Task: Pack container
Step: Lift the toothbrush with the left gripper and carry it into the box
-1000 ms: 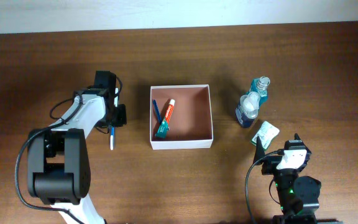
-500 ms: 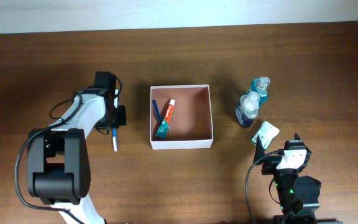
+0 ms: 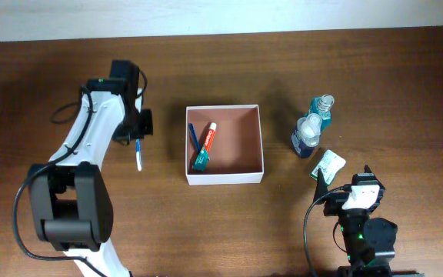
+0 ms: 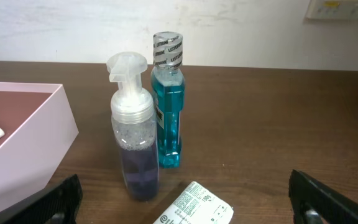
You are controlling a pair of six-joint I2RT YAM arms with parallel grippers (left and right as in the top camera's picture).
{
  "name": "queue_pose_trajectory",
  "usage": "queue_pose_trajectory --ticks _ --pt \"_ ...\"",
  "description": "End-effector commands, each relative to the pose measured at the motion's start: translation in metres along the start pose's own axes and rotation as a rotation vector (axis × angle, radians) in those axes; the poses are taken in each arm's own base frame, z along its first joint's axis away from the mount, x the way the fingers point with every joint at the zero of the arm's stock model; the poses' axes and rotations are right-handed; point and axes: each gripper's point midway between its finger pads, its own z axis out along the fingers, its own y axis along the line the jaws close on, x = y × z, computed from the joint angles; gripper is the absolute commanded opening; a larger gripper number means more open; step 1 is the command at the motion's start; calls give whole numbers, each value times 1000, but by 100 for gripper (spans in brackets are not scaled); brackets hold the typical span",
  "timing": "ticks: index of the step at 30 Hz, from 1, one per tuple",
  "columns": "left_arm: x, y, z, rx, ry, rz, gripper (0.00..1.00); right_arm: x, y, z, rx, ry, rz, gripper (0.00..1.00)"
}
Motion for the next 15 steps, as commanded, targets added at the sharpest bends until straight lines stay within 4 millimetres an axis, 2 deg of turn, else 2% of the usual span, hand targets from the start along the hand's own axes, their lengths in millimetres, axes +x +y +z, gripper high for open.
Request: queue_pose_trajectory --ticks 1,10,15 --pt "-9 -25 -17 76 -20 13 4 4 -1 0 8 12 1 98" --pt "-16 -70 -49 103 -78 107 4 4 -1 0 8 12 1 98" --pt "-14 -91 -61 116 -91 130 4 4 -1 0 8 12 1 98"
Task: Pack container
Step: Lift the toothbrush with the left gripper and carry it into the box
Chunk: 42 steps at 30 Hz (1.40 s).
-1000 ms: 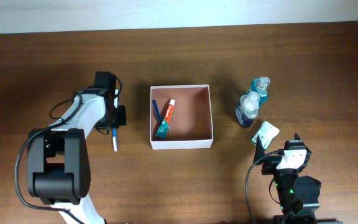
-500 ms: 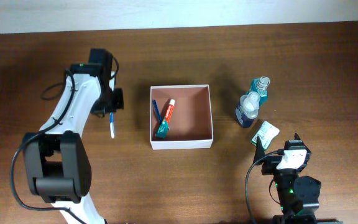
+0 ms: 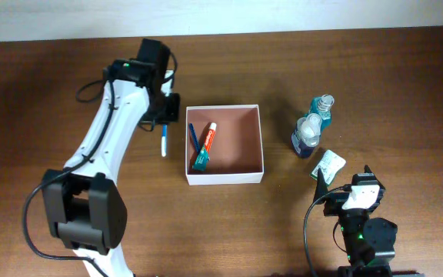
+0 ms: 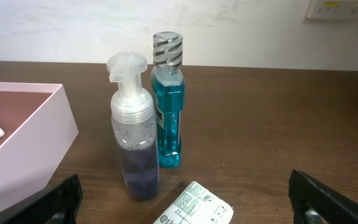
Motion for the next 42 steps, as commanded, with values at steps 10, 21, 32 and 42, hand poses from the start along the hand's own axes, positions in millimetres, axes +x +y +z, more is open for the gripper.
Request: queue_pose_trajectory --ticks 10,21,32,42 --pt "2 -45 -10 83 -3 -12 5 4 -1 0 8 12 0 98" --pt "16 -74 -6 91 24 -37 11 4 -1 0 8 12 0 98" --pt "40 -83 30 78 76 -54 4 4 -1 0 8 12 0 98" --pt "36 -81 39 58 43 -77 4 4 -1 0 8 12 0 98"
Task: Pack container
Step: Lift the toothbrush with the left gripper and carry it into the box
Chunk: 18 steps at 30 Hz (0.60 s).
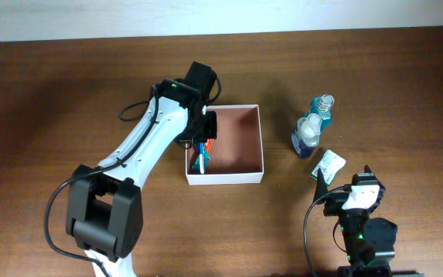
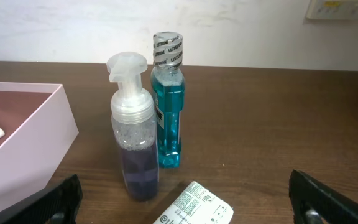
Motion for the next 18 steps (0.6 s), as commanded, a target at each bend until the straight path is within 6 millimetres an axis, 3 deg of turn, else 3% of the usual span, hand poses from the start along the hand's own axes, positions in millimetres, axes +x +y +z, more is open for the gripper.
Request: queue_pose_trajectory --ticks 1,7,18 --pt "-2 2 4 -24 -14 -24 4 4 -1 0 8 12 1 98" --pt "-5 6 4 -88 -49 -34 4 4 -1 0 8 12 1 98" --pt "1 -4 5 -90 -44 -3 4 4 -1 0 8 12 1 98"
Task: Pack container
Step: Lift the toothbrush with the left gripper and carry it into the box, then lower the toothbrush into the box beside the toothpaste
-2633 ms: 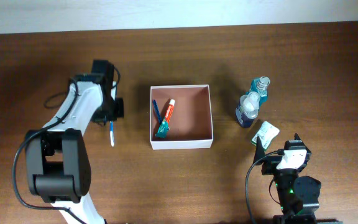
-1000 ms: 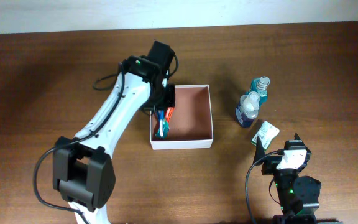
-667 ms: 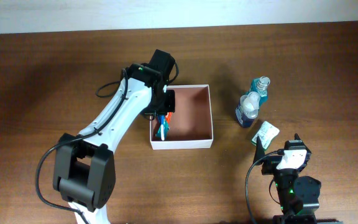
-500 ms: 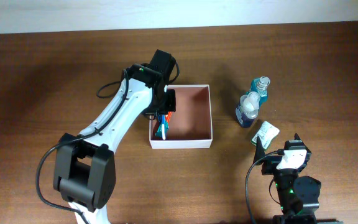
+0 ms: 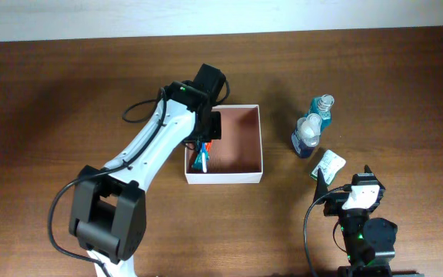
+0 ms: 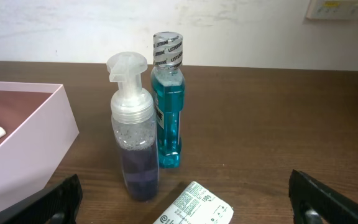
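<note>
The white box (image 5: 246, 177) with a pink inside sits mid-table. In it lies a red and teal toothpaste tube (image 5: 201, 160), its cap end also showing in the right wrist view. My left gripper (image 5: 205, 138) hangs over the box's left part; its fingers and the blue-and-white toothbrush are hidden under the wrist. My right gripper (image 6: 185, 214) rests open at the front right. Just ahead of it lies a white packet (image 6: 194, 208), with nothing between the fingers. Behind the packet stand a clear pump bottle (image 6: 132, 143) and a blue mouthwash bottle (image 6: 168, 106).
The box wall (image 6: 33, 143) rises at the left of the right wrist view. The two bottles (image 5: 311, 129) stand close together right of the box. A pale wall runs along the table's far edge.
My left gripper has shifted slightly right and toward the far side over the box's left part. The right arm, bottles and packet have not moved.
My left gripper held a blue-and-white toothbrush well left of the box. Then it was nearer the box's left wall with the brush hanging from it. After that it was over the box's left part, where it stays. The right gripper has rested open throughout.
</note>
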You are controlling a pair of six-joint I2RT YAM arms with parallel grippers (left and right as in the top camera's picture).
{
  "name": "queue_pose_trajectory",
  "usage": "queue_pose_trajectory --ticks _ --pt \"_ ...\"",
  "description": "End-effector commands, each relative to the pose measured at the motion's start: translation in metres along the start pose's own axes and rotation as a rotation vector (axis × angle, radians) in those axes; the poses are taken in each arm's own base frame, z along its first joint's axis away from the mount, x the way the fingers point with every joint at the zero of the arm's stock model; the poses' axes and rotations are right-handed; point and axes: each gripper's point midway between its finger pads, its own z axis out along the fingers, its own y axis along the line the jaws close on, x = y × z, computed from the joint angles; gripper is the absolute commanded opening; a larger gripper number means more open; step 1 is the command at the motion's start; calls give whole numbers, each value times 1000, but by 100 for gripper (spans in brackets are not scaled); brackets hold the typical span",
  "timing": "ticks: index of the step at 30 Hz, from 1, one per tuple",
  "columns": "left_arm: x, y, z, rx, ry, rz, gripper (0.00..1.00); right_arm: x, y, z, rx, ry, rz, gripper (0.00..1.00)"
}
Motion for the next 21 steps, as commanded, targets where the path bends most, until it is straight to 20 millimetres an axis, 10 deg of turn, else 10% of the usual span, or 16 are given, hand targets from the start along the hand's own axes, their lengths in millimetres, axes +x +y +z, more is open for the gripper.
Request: queue_pose_trajectory --ticks 1,21 --pt "4 3 4 -35 5 -1 4 4 -1 0 8 12 0 98" --pt "6 14 12 -91 -8 1 4 4 -1 0 8 12 0 98"
